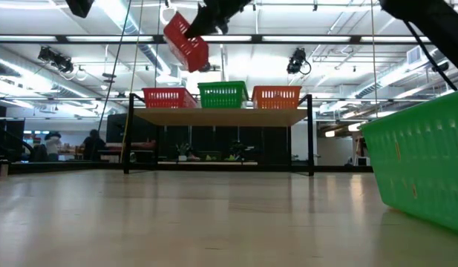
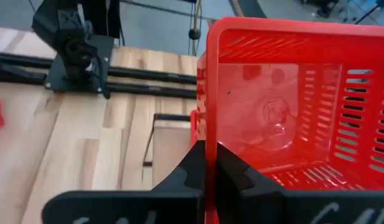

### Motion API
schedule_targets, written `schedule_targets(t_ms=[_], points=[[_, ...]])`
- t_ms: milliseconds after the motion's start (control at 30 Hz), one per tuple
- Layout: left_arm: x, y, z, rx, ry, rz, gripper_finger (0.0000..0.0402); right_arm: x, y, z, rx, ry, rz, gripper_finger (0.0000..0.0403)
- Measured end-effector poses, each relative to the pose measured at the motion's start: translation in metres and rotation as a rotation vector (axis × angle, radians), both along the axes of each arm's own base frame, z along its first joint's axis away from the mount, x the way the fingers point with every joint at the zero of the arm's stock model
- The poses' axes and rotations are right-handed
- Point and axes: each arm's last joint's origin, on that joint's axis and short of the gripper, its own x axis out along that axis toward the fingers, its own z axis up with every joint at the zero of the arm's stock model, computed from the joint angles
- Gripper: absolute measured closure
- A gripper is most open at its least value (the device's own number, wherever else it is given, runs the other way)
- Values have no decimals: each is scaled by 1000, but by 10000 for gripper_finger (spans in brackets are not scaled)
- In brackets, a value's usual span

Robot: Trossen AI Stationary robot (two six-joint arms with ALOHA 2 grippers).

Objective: Stack baskets on shelf by color
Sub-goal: Stack the right red basket on top of the red basket on the shelf

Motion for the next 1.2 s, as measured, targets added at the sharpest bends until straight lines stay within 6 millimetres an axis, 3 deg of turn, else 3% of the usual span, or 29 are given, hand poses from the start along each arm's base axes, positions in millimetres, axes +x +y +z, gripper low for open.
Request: schedule_targets(t_ms=[300,633,800,967,1200], points=[[1,-2,5,66,0,-68,354,17,-6,-22,-5,9,60,386],[-7,5,37,115,-137,-90,354,14,-18,-26,8,39,30,385],[-14,6,43,161,-142,-114,353,9,-33,-26,28,35,7,385],[-14,10,57,92,-244,-81,353,4,-44,-26,68,23,10,385],[-16,10,67,187,-295,-80,349,17,-51,-46,103,28,15,385]])
